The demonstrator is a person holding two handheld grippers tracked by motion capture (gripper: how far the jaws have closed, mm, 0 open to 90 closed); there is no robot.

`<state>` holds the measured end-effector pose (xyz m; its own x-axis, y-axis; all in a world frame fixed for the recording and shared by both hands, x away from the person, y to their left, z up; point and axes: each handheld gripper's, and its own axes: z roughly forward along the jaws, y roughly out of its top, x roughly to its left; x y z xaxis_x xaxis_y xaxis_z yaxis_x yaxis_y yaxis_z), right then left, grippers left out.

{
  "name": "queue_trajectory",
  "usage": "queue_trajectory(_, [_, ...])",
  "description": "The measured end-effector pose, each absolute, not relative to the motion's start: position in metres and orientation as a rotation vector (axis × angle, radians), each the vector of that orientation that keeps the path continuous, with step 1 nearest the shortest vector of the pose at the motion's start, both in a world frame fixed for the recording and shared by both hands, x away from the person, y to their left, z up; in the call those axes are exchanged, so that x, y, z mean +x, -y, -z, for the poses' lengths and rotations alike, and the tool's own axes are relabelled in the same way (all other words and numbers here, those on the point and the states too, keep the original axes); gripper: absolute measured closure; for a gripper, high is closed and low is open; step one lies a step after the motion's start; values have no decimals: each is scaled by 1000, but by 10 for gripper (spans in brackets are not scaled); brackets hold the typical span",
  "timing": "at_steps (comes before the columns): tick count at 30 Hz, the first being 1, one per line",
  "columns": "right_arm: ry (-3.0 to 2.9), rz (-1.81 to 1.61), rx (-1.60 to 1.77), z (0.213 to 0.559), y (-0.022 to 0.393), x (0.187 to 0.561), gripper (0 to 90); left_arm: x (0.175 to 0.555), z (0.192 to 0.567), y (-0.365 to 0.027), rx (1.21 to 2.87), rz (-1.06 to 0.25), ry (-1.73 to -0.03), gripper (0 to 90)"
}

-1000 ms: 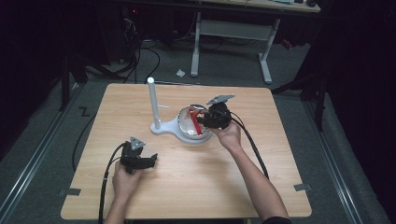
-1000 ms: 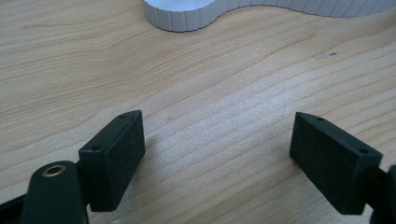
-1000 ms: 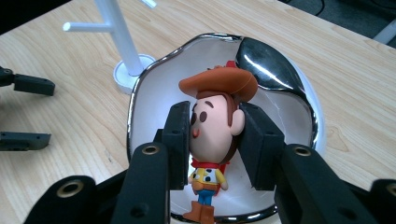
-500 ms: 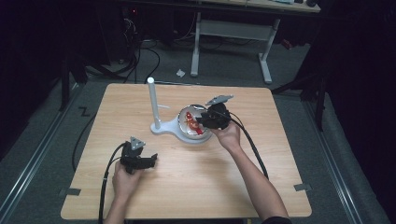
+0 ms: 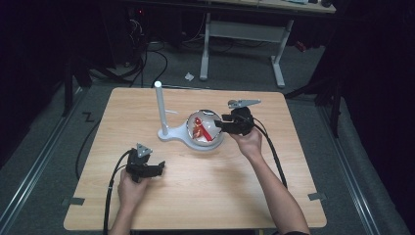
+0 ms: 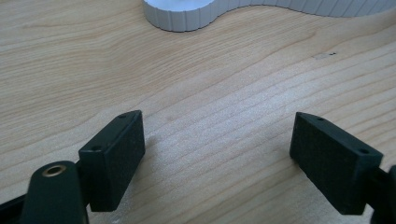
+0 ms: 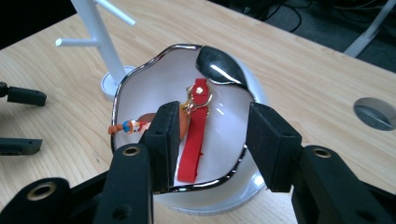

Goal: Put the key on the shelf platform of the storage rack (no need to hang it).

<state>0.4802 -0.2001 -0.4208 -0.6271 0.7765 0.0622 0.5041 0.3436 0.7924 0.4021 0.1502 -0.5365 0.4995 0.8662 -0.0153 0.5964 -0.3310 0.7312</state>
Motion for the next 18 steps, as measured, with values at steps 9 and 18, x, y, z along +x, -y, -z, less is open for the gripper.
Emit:
queue_trajectory(9, [-2238, -1183, 1146, 414, 216, 473, 556, 402, 536, -150, 2054, -502, -1196, 184])
queue_trajectory(18, [-2184, -1198, 1178, 411, 235, 465, 571, 402, 536, -150, 2054, -502, -1196, 183])
